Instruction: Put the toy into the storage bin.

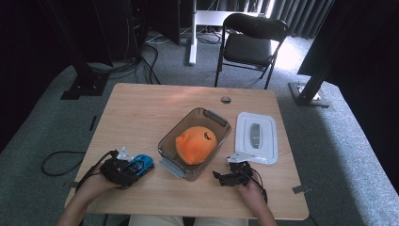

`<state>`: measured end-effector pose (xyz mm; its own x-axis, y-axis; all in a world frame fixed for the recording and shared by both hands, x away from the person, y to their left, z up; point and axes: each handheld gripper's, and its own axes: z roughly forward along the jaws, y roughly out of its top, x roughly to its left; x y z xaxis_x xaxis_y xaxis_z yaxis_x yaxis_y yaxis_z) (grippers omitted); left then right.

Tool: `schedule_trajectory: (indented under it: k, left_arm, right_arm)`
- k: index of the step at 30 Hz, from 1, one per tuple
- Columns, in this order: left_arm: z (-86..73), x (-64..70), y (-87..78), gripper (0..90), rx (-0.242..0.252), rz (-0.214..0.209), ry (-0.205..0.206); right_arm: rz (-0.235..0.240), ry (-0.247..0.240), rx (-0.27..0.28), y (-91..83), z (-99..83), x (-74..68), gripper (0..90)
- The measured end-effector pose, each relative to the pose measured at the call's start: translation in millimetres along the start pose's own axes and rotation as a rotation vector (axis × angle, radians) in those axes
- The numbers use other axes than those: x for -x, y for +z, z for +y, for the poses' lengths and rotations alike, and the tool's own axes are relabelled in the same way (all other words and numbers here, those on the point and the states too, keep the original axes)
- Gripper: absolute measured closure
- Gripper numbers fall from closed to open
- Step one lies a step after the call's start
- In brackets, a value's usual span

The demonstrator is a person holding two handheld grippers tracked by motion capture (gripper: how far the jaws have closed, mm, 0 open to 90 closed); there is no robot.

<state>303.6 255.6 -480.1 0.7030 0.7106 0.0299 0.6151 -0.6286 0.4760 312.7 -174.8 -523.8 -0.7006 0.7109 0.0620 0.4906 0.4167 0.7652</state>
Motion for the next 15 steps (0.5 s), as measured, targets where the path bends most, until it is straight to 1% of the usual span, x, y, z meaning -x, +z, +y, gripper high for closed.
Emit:
schedule_trajectory:
  k: [1,2,4,6,8,9,10,13,14,15]
  left_arm:
    - [0.0,0.0,0.0,28.4,0.0,0.0,0.0]
    - [2.0,-1.0,-2.0,28.4,-0.001,0.012,-0.002]
    - [3.2,-3.1,-2.9,28.4,-0.008,0.018,0.001]
    - [3.9,-4.5,-3.4,28.4,-0.009,0.014,0.003]
    - [5.5,-8.2,-5.4,28.4,-0.002,0.008,-0.012]
    - [5.5,-8.2,-5.4,28.4,-0.002,0.008,-0.012]
    - [7.7,-11.3,-9.3,28.4,0.0,0.008,-0.01]
    - [10.4,-13.9,-13.5,28.4,0.005,0.009,-0.014]
    - [15.0,-17.4,-19.7,28.4,0.009,0.016,-0.015]
    - [15.0,-17.4,-19.7,28.4,0.009,0.016,-0.015]
  right_arm:
    - [0.0,0.0,0.0,0.0,0.0,0.0,12.6]
    - [0.0,-0.002,-0.001,0.4,0.5,-0.6,12.6]
    - [-0.001,-0.003,0.002,0.3,1.1,-1.3,12.6]
    - [-0.004,-0.005,0.006,-0.1,2.0,-1.2,12.6]
    - [-0.009,-0.004,0.01,-0.4,3.4,-0.8,12.6]
    - [-0.009,-0.004,0.01,-0.4,3.4,-0.8,12.6]
    - [-0.014,-0.004,0.016,-0.3,4.7,-0.2,12.6]
    - [-0.012,0.0,0.019,1.4,7.4,-0.3,12.6]
    - [-0.011,-0.007,0.017,2.6,8.9,-1.1,12.6]
    - [-0.011,-0.007,0.017,2.6,8.9,-1.1,12.6]
